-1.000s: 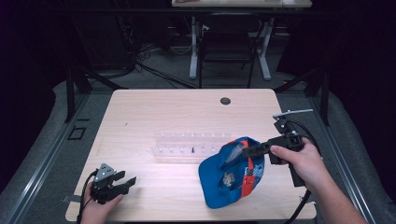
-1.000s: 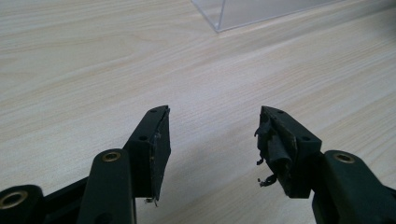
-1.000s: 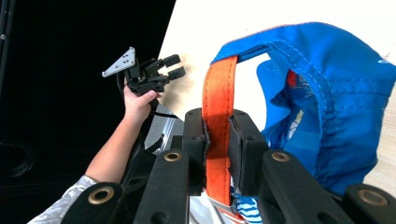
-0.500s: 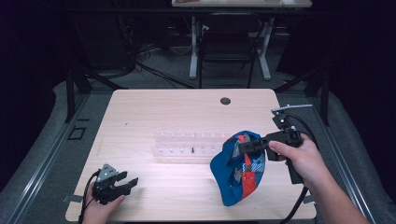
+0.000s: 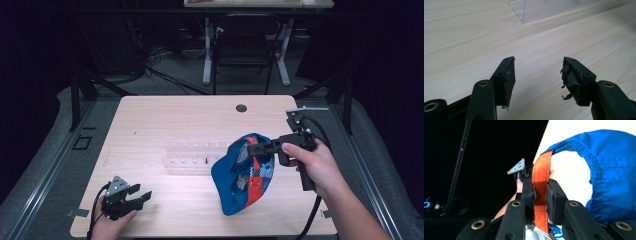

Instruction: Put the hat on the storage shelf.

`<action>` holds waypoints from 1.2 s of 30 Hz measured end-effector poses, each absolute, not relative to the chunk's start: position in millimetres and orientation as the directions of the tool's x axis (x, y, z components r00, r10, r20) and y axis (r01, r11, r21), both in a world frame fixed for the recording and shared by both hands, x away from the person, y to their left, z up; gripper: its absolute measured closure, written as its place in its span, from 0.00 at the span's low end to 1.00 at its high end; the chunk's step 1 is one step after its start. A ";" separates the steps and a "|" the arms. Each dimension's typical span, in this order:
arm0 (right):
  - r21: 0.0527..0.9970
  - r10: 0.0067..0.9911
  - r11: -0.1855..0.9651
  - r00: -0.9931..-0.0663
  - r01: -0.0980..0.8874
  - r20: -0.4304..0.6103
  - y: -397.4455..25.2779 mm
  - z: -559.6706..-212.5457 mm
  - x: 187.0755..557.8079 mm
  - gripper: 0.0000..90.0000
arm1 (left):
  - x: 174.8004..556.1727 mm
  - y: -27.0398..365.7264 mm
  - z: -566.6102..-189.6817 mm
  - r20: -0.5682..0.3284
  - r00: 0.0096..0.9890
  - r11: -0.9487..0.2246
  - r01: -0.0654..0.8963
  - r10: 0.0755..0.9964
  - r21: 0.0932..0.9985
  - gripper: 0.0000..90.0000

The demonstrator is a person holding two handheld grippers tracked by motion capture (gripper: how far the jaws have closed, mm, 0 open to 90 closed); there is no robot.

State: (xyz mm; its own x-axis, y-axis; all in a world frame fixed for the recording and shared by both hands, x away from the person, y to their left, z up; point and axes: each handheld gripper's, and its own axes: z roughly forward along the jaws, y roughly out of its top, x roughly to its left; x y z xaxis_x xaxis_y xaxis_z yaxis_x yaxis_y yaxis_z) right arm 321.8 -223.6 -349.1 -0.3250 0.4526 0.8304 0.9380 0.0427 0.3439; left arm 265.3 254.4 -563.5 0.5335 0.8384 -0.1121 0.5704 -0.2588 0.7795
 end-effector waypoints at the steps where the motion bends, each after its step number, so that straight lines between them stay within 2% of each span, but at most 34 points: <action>1: 0.349 0.437 0.036 -0.329 0.936 0.837 -220.6 -348.9 323.7 0.87 | 264.7 252.6 -562.2 -0.113 0.539 -0.257 0.564 0.835 0.785 0.49; 6: 0.349 0.425 0.037 -0.331 0.936 0.842 -213.4 -348.8 328.2 0.87 | 260.7 241.0 -553.3 -0.133 0.563 -0.243 0.542 0.816 0.805 0.49; 19: 0.360 0.385 0.020 -0.340 0.933 0.858 -195.8 -339.2 339.5 0.87 | 241.8 189.1 -512.3 -0.069 0.710 -0.294 0.376 0.701 0.878 0.49; 30: 0.390 0.373 0.021 -0.370 0.920 0.851 -178.8 -324.8 344.1 0.87 | 234.9 155.3 -493.9 -0.067 0.771 -0.293 0.319 0.633 0.901 0.53; 36: 0.403 0.373 0.018 -0.380 0.915 0.846 -170.4 -317.2 346.0 0.87 | 230.8 133.0 -489.4 -0.021 0.797 -0.331 0.274 0.604 0.903 0.54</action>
State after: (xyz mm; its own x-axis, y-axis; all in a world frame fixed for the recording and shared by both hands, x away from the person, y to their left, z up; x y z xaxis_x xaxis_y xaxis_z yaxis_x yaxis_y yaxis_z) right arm 346.0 -170.4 -317.2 -0.3802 0.3733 0.8462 0.9150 0.0182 0.4031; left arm 230.8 133.0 -489.4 0.7967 0.6040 -0.0207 0.2744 -0.3310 0.9029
